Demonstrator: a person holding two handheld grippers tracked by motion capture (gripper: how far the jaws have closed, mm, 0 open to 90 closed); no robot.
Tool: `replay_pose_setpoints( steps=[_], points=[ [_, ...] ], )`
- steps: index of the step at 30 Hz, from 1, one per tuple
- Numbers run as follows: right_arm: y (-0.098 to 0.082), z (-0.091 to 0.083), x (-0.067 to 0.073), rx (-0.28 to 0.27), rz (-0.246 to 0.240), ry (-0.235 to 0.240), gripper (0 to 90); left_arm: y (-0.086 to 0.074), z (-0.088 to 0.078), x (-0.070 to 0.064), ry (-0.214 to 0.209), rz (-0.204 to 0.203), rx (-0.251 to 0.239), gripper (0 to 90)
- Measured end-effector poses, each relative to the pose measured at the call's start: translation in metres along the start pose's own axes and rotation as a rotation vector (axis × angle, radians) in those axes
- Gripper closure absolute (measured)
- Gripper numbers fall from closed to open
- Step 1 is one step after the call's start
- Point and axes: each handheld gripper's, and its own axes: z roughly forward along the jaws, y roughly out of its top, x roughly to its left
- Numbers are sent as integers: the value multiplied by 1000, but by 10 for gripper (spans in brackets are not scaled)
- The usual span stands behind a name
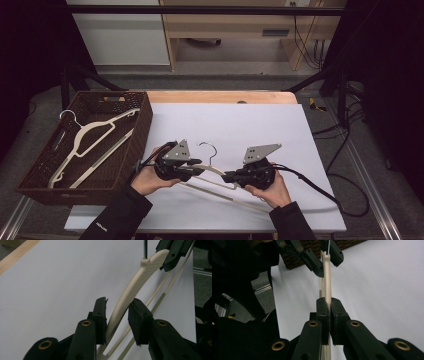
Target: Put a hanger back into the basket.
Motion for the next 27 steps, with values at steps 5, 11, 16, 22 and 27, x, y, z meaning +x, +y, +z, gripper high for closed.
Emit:
replay_pose_setpoints(
  steps=[5, 11, 16, 22, 27],
  points=[
    [0, 0, -1, -3, 4, 2, 864, 1, -4, -4, 17, 29, 13, 709],
    [2, -6, -1, -68, -5, -129, 737, 2, -9, -9, -7, 7, 2, 803],
    [1, -6, -3, -87, -4, -169, 653, 3, -8, -18, -31, -1, 8, 845],
    [-4, -16, -4, -138, 23, -220, 504, 3, -8, -22, -22, -51, -10, 864],
    [-12, -34, -4, -201, 35, -281, 392, 6, -20, -22, 29, -104, -45, 864]
  ],
)
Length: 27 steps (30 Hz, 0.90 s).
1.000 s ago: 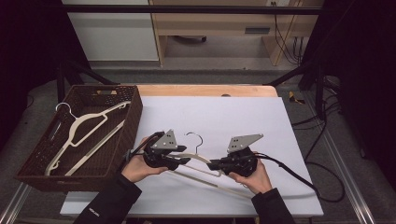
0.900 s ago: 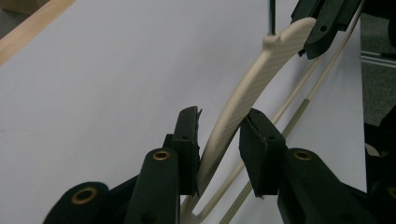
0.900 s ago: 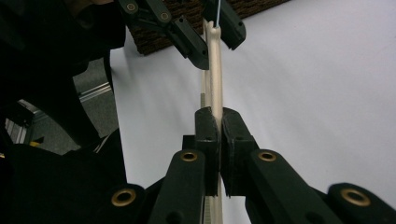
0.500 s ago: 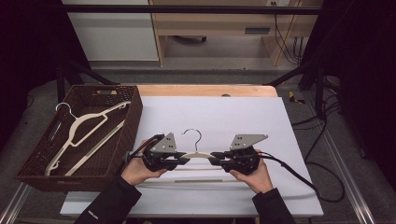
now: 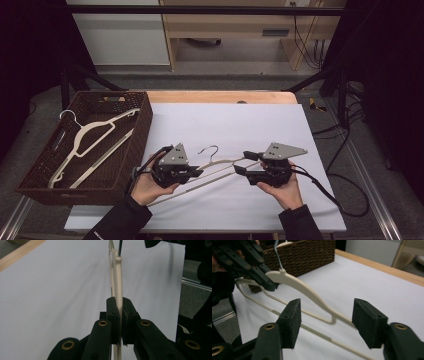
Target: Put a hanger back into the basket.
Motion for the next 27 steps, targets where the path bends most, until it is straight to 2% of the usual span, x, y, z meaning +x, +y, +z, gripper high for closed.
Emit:
replay_pose_setpoints(
  steps=[4, 6, 7, 8, 9, 11, 13, 16, 18, 20, 24, 27],
  points=[
    [-9, -16, -7, -23, 26, -52, 311, 6, -11, 0, 28, -30, -32, 864],
    [-11, -20, -8, -26, 35, -67, 279, 8, -15, 0, 41, -32, -39, 864],
    [-17, -26, -11, -31, 59, -101, 227, 11, -18, 1, 47, -32, -41, 863],
    [-17, -26, -11, -31, 59, -101, 227, 14, -23, 1, 55, -29, -44, 863],
    [-21, -29, -14, -34, 74, -123, 202, 15, -25, 2, 58, -31, -47, 863],
    [-27, -33, -17, -33, 99, -156, 160, 17, -29, 3, 61, -32, -53, 863],
    [-29, -34, -18, -27, 104, -167, 146, 20, -36, 5, 66, -34, -59, 863],
    [-38, -39, -22, -11, 122, -216, 109, 24, -50, 11, 78, -43, -72, 863],
    [-40, -41, -23, -12, 125, -217, 105, 25, -56, 14, 78, -48, -80, 863],
    [-45, -44, -25, -12, 142, -234, 93, 27, -66, 18, 94, -56, -98, 863],
    [-49, -48, -27, -6, 146, -248, 79, 33, -88, 27, 128, -57, -124, 863],
    [-52, -50, -29, -4, 150, -258, 73, 36, -106, 38, 160, -67, -146, 863]
  ],
)
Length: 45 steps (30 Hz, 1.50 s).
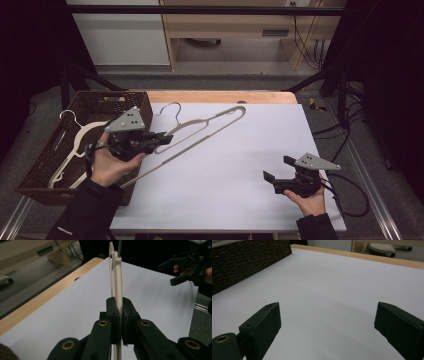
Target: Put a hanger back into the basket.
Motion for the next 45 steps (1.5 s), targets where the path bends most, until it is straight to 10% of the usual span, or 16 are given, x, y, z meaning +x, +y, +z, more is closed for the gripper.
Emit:
replay_pose_setpoints(
  steps=[22, 45],
  points=[
    [-6, 2, -3, 16, 9, -28, 55, -16, -52, 81, 130, -80, 1, 862],
    [-7, 6, -3, 30, 4, -29, 59, -77, -107, 143, 217, -180, 3, 861]
  ],
)
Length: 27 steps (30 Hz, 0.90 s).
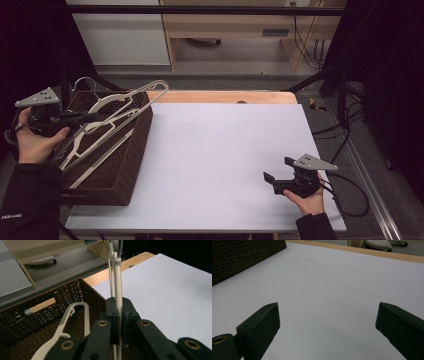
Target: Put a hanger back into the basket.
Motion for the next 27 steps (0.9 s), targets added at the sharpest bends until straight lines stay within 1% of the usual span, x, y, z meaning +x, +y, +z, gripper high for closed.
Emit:
replay_pose_setpoints(
  steps=[5, 11, 15, 21, 22, 24, 27],
  points=[
    [0, 0, 0, 2, 0, 4, 59, -9, -7, 12, 32, -19, 9, 861],
    [0, 0, 0, 5, -3, 1, 60, -23, -8, 24, 56, -55, 23, 861],
    [-1, 1, -1, 6, -4, 0, 60, -30, -10, 30, 64, -71, 25, 861],
    [-1, 1, -1, 10, -5, 0, 61, -36, -18, 39, 92, -85, 39, 861],
    [-1, 1, -1, 9, -5, 0, 61, -37, -19, 40, 102, -95, 47, 861],
    [-1, 1, -1, 8, -4, 0, 62, -41, -20, 43, 115, -94, 74, 861],
    [-1, 1, -1, 11, -6, -1, 62, -49, -16, 44, 98, -111, 77, 861]
  ],
)
